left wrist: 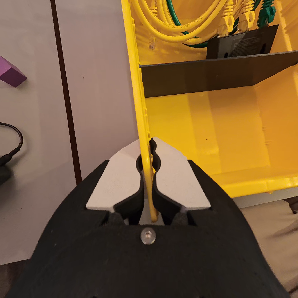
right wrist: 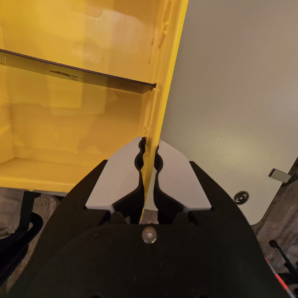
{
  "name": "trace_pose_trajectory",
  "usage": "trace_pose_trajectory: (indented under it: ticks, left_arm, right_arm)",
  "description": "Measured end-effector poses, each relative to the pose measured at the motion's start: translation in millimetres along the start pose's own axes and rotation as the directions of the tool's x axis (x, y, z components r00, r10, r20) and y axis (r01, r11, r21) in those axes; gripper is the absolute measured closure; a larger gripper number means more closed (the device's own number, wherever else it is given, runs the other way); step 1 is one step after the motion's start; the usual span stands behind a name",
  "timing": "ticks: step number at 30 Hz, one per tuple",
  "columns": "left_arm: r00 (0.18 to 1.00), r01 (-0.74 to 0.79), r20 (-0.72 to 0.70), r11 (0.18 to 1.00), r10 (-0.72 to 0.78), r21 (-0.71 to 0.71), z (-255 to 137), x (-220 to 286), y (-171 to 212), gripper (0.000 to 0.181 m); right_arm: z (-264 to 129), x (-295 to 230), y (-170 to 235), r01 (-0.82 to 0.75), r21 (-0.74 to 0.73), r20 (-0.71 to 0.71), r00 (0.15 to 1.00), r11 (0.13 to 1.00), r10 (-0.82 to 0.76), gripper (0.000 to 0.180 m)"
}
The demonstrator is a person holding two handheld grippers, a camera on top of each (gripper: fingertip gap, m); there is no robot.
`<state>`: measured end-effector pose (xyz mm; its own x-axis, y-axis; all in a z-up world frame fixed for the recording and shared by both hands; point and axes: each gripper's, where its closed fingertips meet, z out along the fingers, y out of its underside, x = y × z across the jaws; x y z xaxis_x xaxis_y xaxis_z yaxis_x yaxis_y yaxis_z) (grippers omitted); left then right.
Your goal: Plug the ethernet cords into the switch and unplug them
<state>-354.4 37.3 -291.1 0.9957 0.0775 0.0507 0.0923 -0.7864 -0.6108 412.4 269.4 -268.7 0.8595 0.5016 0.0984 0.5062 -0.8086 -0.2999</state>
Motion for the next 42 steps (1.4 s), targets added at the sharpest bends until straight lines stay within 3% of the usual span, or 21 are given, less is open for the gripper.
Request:
trace_pose_trajectory:
  ticks: [1, 2, 4, 9, 12, 16, 20, 27, 33, 36, 42]
  left_arm:
    - [1.000, -0.008, 0.001, 1.000, 0.008, 0.003, 0, 0, 0, 0.177]
    - [1.000, -0.004, -0.007, 1.000, 0.004, 0.005, 0, 0, 0, 0.171]
    - [0.999, 0.015, -0.045, 1.000, -0.014, 0.012, -2, 3, 0, 0.159]
    - [0.999, -0.019, 0.037, 0.990, 0.014, 0.140, -31, -8, -27, 0.130]
    - [0.983, -0.155, 0.137, 0.957, 0.124, 0.245, -55, -5, -61, 0.123]
    - [0.959, -0.271, 0.001, 0.920, 0.283, 0.283, -57, 45, -97, 0.124]
    - [0.911, -0.393, -0.052, 0.898, 0.410, 0.197, -18, 76, -116, 0.126]
    - [0.908, -0.388, -0.170, 0.922, 0.382, -0.002, 61, 97, -126, 0.127]
    - [0.923, -0.319, -0.260, 0.941, 0.282, -0.110, 96, 99, -129, 0.140]
    - [0.915, -0.312, -0.289, 0.947, 0.280, -0.072, 96, 99, -135, 0.159]
    - [0.904, -0.298, -0.299, 0.952, 0.305, 0.067, 83, 103, -151, 0.165]
  right_arm:
    - [1, 0, 0, -0.010, 0.013, -0.006, 1.000, 1.000, 0.010, 0.172]
    - [2, -1, 2, -0.020, 0.005, -0.005, 1.000, 1.000, 0.020, 0.168]
    - [0, -1, 5, -0.020, 0.012, -0.048, 0.999, 1.000, 0.021, 0.142]
    - [-38, -8, -13, 0.010, 0.193, -0.155, 0.988, 0.981, 0.020, 0.136]
    - [-68, -40, -32, 0.061, 0.312, -0.108, 0.994, 0.948, -0.029, 0.137]
    - [-100, -109, -62, 0.176, 0.459, -0.036, 0.983, 0.871, -0.180, 0.140]
    - [-109, -190, -77, 0.261, 0.549, 0.053, 0.937, 0.794, -0.345, 0.140]
    - [-95, -286, -74, 0.363, 0.577, 0.160, 0.828, 0.731, -0.537, 0.140]
    - [-91, -309, -72, 0.341, 0.595, 0.239, 0.790, 0.728, -0.565, 0.141]
    - [-85, -316, -70, 0.327, 0.594, 0.279, 0.773, 0.735, -0.570, 0.141]
    - [-69, -338, -67, 0.343, 0.576, 0.340, 0.724, 0.742, -0.599, 0.141]
